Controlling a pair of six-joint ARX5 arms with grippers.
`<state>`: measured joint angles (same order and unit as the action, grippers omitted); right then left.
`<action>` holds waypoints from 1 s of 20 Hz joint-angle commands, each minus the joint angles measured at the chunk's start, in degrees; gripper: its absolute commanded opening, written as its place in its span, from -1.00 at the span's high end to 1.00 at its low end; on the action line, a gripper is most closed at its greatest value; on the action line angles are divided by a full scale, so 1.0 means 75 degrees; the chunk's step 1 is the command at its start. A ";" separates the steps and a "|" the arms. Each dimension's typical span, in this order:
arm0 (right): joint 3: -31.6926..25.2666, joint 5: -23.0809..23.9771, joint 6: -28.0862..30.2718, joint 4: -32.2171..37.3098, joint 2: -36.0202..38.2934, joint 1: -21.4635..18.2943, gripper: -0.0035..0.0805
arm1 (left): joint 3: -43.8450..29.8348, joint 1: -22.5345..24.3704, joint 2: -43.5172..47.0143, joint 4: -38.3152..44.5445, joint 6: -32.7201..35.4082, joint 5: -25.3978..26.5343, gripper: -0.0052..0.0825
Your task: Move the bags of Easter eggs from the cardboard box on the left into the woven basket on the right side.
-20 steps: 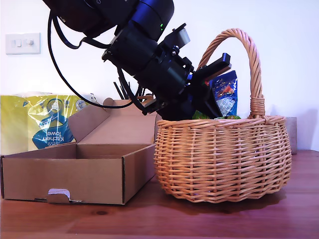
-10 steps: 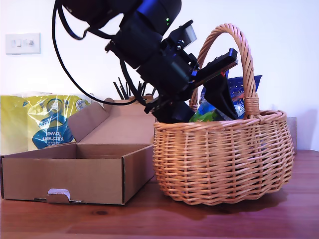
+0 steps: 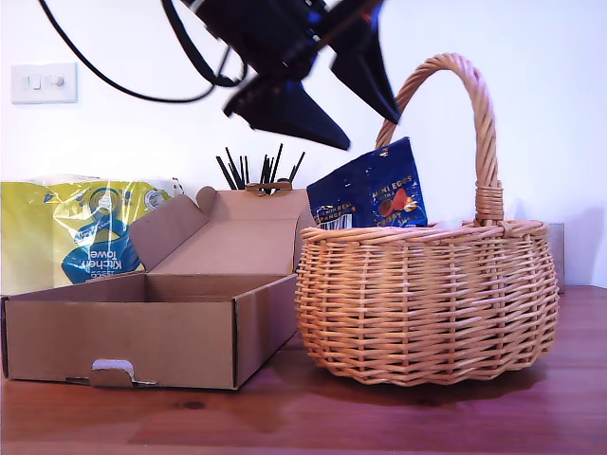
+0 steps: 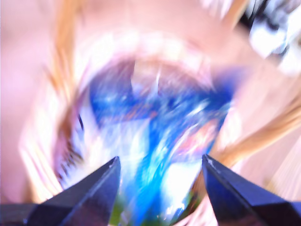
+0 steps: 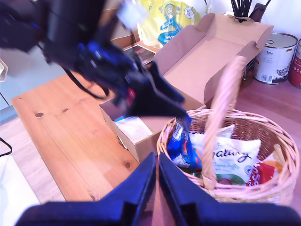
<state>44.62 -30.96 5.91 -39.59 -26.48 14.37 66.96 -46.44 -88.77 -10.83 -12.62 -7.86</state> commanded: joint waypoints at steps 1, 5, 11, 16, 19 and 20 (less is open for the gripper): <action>0.0023 -0.0017 0.0017 0.0035 0.0017 0.0035 0.94 | -0.0163 0.0090 -0.0003 -0.0437 0.0262 0.0082 0.14; 0.0020 0.0157 0.0017 0.0038 0.0017 0.0026 0.94 | -0.0169 0.0178 0.0434 -0.0935 0.0959 0.0452 0.92; -0.0175 0.1207 -0.0189 0.0708 0.0020 -0.0003 0.94 | -0.0854 0.0385 0.1276 -0.0618 0.1151 0.1419 0.92; -0.0752 0.1486 -0.0880 0.2296 0.0020 -0.0425 0.94 | -0.2911 0.1623 0.2696 0.0740 0.1145 0.1256 0.93; -0.1070 0.1620 -0.1014 0.2684 0.0023 -0.0755 0.94 | -0.3841 0.2719 0.3756 0.1037 0.1148 0.0688 0.93; -0.1198 0.1629 -0.1029 0.2809 0.0032 -0.0857 0.94 | -0.4086 0.3121 0.4124 0.1075 0.1163 0.0443 0.93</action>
<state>37.43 -18.90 -1.50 -19.38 -26.48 8.29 37.10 -23.51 -59.64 -4.12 -4.21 -3.40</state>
